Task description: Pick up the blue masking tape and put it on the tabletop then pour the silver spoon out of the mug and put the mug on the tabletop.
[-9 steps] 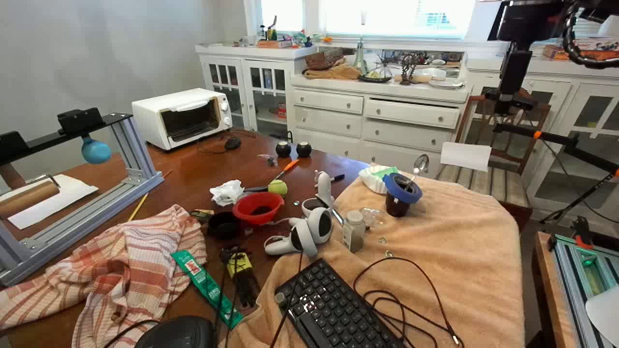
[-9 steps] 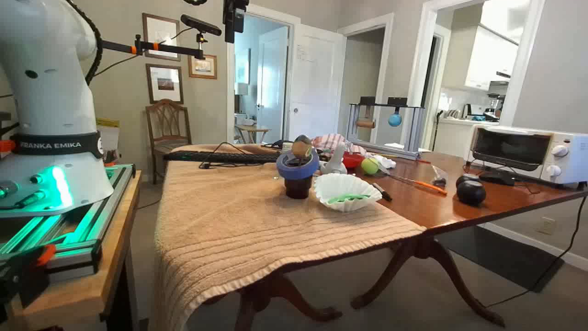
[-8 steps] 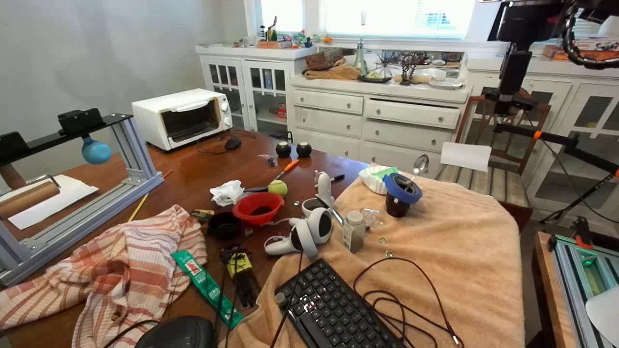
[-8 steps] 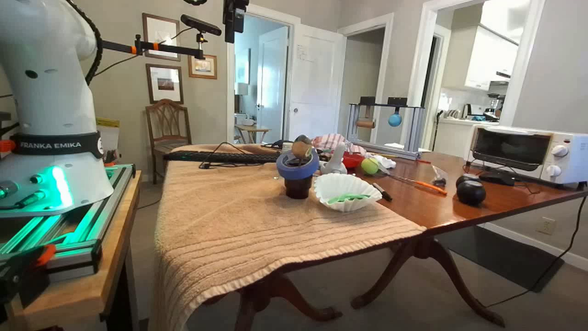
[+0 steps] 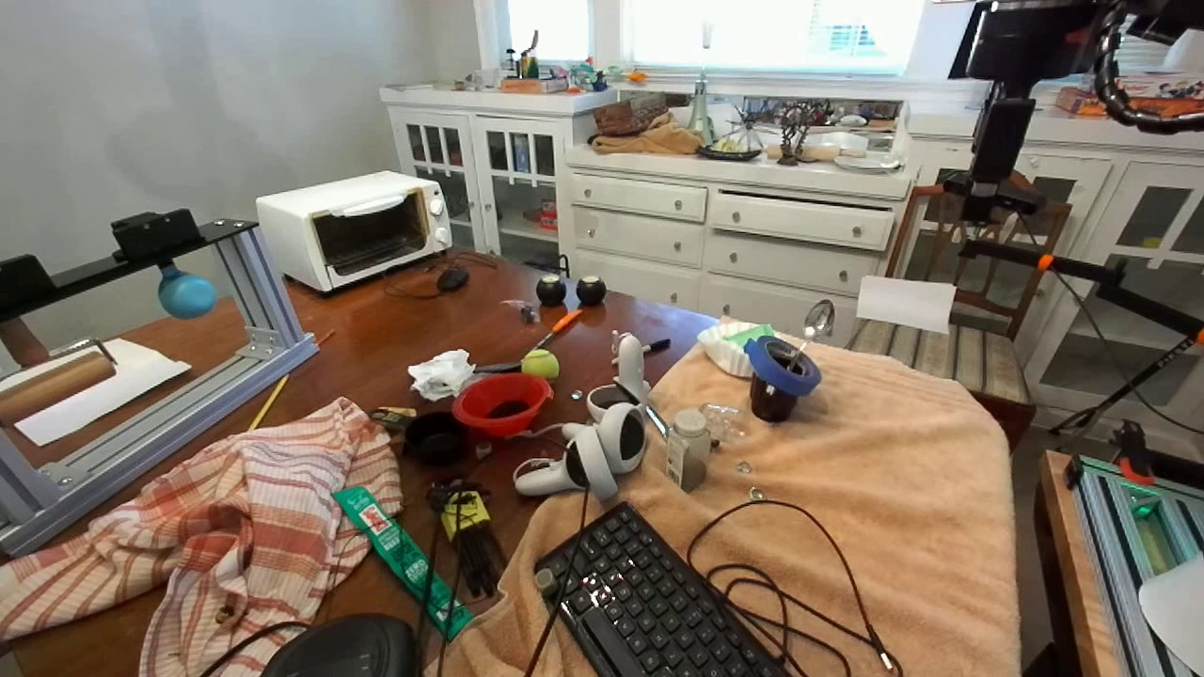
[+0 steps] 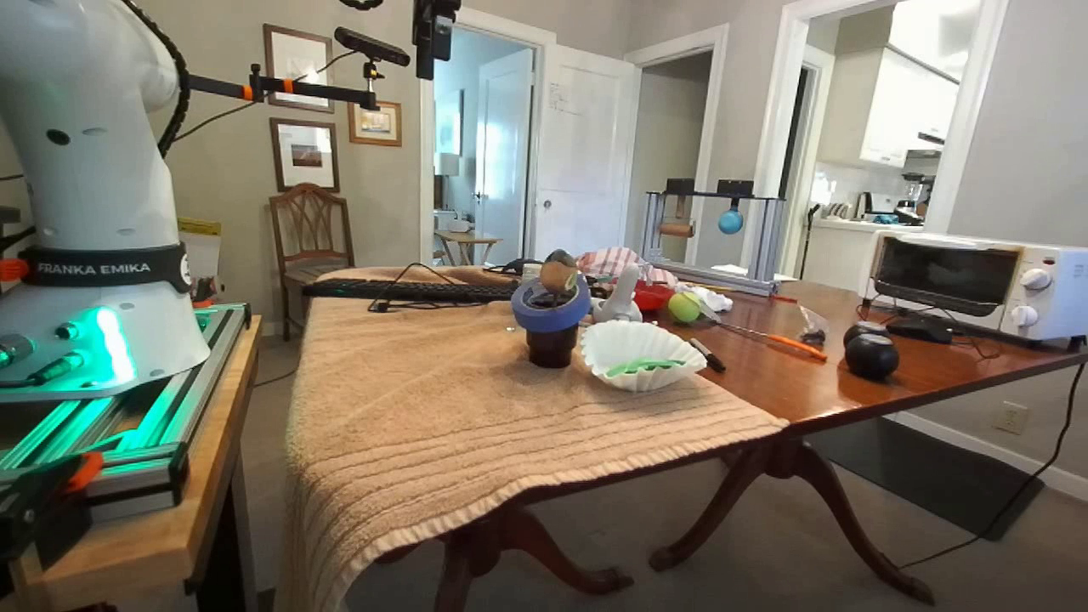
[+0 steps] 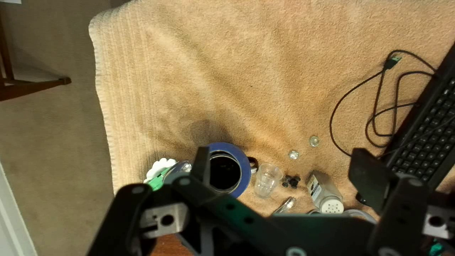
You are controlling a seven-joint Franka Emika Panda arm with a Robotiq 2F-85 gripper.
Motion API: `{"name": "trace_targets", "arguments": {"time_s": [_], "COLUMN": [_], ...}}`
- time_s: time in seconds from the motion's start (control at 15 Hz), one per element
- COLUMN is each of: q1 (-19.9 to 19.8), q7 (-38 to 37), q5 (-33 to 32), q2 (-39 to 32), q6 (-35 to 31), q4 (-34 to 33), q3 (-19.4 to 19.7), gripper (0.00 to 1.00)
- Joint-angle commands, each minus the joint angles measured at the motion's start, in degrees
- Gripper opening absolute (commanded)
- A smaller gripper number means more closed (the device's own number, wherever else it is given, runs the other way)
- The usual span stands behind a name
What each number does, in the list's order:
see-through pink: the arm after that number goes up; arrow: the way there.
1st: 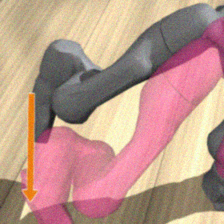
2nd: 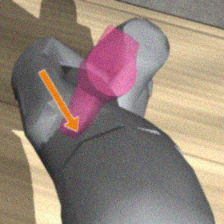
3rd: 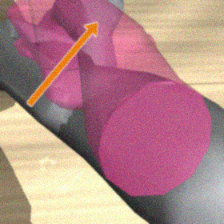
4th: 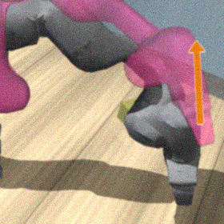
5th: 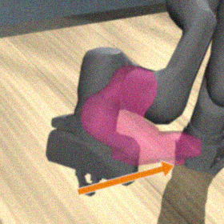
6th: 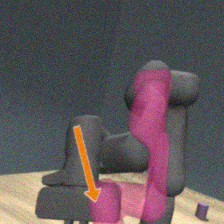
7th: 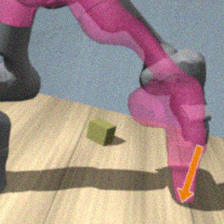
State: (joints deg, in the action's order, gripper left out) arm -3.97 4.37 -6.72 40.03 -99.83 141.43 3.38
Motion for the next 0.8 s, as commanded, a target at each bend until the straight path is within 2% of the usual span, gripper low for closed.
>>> {"name": "trace_targets", "arguments": {"time_s": [0.0, 0.4, 0.47, 0.53, 0.73], "q1": [-1.0, -0.4, -0.6, -0.5, -0.6], "q7": [-3.0, 0.8, 0.4, 0.2, 0.2], "q5": [-1.9, -3.7, -3.3, -3.1, -3.1], "q2": [-0.6, -8.5, -9.7, -6.3, -9.4], "q6": [-2.8, -9.8, -9.9, -8.2, -9.4], "q4": [0.8, 0.8, 0.3, 1.0, 0.7], "q3": [-0.2, 1.7, 1.8, 1.2, 1.5], "gripper": [1.00, 1.00, 1.00, 1.00, 1.00]}}
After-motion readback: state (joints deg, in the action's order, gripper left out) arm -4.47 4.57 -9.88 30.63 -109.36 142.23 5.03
